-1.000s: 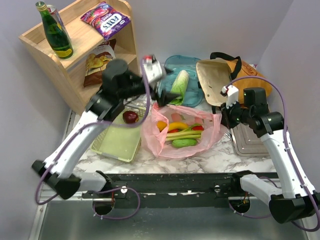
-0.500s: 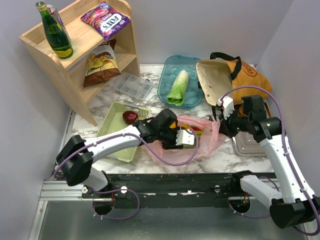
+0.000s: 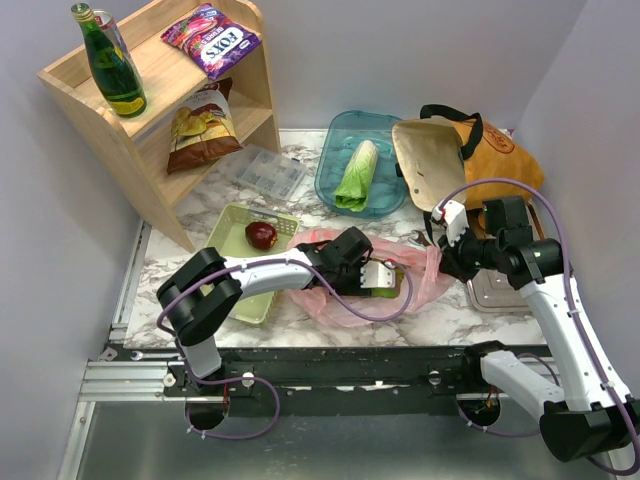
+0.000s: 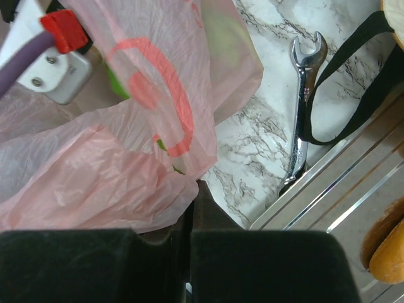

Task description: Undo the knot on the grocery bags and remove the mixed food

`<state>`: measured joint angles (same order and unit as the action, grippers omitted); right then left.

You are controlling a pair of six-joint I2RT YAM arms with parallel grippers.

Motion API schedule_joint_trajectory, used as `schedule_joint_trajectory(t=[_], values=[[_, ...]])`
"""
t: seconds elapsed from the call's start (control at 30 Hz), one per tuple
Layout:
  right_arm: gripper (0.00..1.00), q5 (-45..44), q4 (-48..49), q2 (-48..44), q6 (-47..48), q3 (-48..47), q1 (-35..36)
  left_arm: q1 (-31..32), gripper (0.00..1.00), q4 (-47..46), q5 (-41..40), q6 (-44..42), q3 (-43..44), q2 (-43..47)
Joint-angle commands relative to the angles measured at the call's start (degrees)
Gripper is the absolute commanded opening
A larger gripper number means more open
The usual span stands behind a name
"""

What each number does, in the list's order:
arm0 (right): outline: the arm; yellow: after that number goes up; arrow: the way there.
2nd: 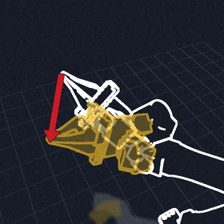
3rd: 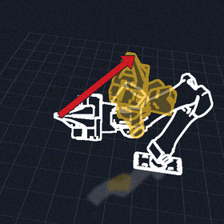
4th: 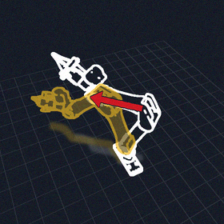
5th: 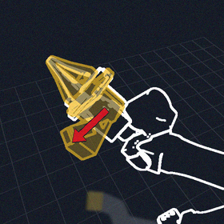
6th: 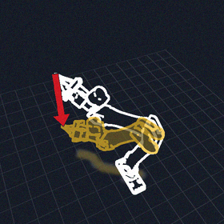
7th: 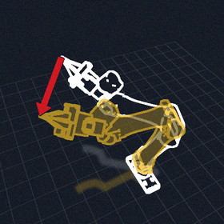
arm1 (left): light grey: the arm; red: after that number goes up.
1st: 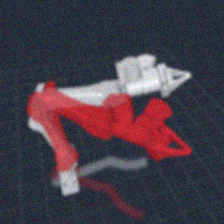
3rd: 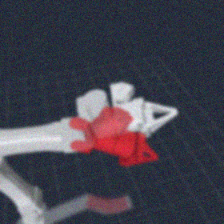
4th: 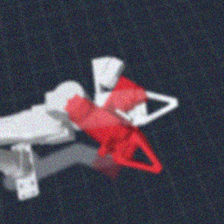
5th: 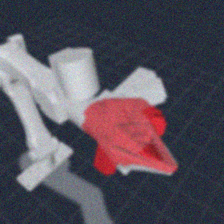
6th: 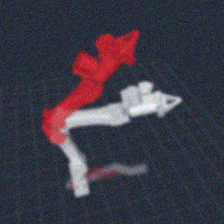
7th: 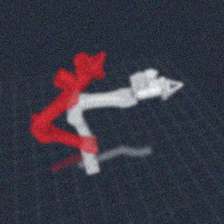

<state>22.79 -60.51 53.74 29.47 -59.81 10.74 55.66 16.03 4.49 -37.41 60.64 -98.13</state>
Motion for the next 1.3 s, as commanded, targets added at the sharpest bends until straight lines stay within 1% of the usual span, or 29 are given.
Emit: schedule_joint_trajectory(t=[0.0,0.1,0.17,0.2,0.33,0.5,0.67,0.73,0.87,0.97,1.07,1.17,1.27], values=[[0.01,-1.7,-0.3,-0.6,-0.2,0.7,-0.2,0.7,0.48,3.4,-2.8,-1.0,2.3,-1.7],[0.01,-1.8,0.4,-0.1,-0.5,0.5,-0.3,0.9,0.29,6.0,-0.1,-0.4,3.0,0.6],[0.01,-1.9,1.2,0.0,-0.8,0.5,-0.2,0.9,0.08,8.1,1.2,0.7,4.3,2.4],[0.01,-2.2,1.9,0.1,-1.0,0.5,-0.3,0.9,0.00,9.1,1.7,1.1,5.2,3.3],[0.01,-3.1,4.0,0.7,-2.2,0.6,-0.3,0.9,0.00,12.4,3.6,1.8,7.0,7.4],[0.01,-4.0,5.6,1.2,-2.9,0.1,-0.3,0.6,0.00,14.3,5.5,2.0,7.1,13.6],[0.01,-4.3,6.0,1.2,-3.5,0.1,-0.3,-0.4,0.00,14.5,11.1,0.7,5.5,20.2],[0.01,-4.4,6.2,1.0,-3.8,0.3,-0.2,-1.6,0.00,13.8,16.1,0.0,4.3,24.0],[0.01,-4.3,6.6,0.7,-4.1,0.7,-0.3,-5.6,0.00,7.6,26.6,4.0,2.2,31.2],[0.01,-4.1,6.7,0.5,-4.2,0.7,-0.3,-6.9,0.00,1.9,31.0,7.9,2.3,34.1],[0.01,-3.6,7.0,0.6,-4.1,0.5,-0.3,-6.8,0.00,-2.0,31.5,12.1,4.2,34.1],[0.01,-3.4,7.2,0.8,-3.9,0.1,-0.3,-6.9,0.00,-4.1,29.1,17.2,7.6,32.3],[0.01,-3.0,7.7,0.9,-4.1,-0.6,-0.3,-7.1,0.00,-10.3,28.6,21.3,8.8,31.7]])
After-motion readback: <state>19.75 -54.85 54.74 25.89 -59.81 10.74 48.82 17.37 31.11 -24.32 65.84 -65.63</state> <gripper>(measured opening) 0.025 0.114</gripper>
